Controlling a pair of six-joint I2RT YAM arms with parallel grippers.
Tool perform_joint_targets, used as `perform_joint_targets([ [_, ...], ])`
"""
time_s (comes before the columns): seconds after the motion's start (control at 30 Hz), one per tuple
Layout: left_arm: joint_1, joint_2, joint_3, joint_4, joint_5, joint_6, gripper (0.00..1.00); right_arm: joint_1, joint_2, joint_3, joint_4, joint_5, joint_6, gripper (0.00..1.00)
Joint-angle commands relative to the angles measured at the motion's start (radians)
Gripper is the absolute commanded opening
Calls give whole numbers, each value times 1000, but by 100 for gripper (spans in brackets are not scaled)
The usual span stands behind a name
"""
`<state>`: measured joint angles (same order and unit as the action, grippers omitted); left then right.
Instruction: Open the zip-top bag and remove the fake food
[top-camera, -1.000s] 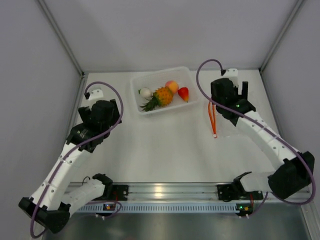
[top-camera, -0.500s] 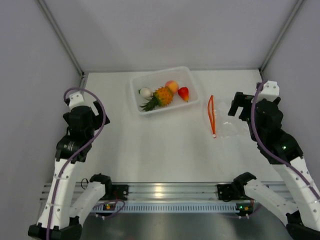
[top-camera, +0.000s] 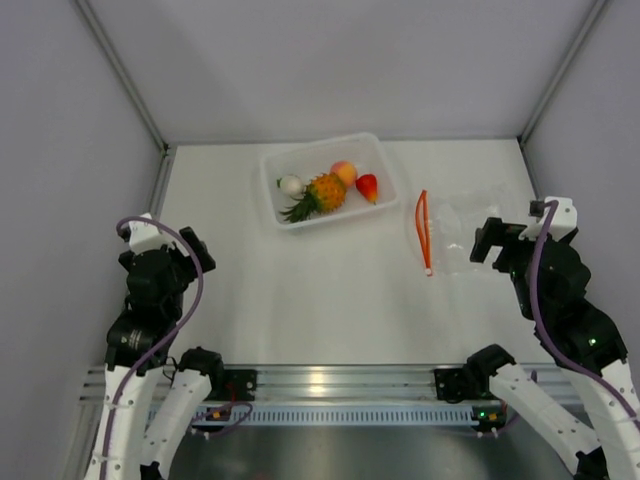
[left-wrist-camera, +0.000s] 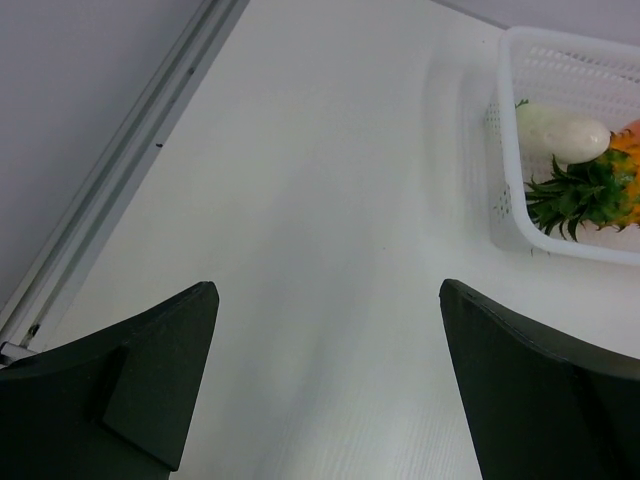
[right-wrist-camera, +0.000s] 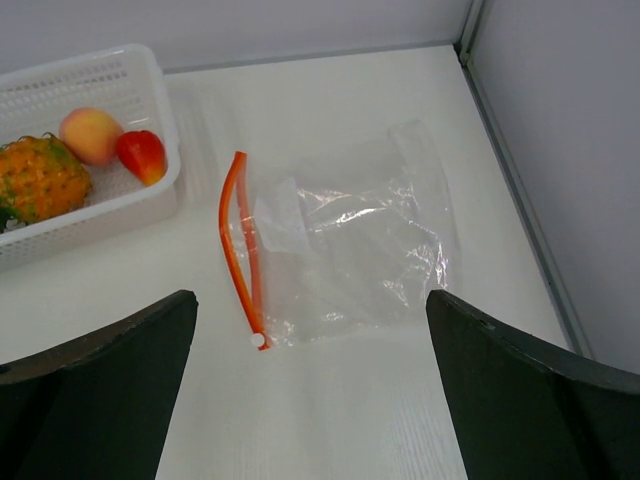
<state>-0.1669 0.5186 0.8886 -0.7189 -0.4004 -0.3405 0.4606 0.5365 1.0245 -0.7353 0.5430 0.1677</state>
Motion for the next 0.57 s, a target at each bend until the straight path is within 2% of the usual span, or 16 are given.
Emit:
perform_joint_targets([
  [0.0, -3, -34, -27, 38, 0, -5, 98, 7, -20, -10, -38, -15, -5, 99],
  [0.53, -3, -52, -30, 38, -12, -14, 98, 6, -59, -64, -3, -20, 16, 100],
])
